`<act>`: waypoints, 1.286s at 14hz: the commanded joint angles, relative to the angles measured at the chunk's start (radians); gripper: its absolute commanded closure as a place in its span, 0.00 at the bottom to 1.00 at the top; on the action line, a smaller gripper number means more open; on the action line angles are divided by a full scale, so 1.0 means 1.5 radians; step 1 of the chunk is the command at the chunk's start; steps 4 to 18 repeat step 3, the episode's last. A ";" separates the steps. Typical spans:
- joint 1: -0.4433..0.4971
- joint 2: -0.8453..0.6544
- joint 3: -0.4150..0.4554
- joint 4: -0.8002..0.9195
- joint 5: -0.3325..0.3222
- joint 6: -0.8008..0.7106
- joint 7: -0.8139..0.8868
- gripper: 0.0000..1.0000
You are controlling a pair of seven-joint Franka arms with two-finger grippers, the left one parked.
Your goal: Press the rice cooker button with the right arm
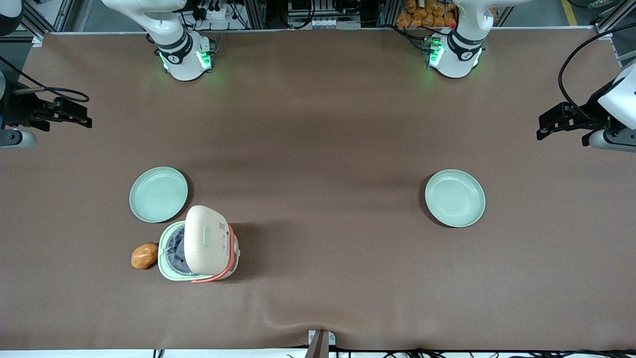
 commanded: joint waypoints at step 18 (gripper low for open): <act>-0.005 -0.012 0.002 -0.008 0.005 0.006 0.004 0.00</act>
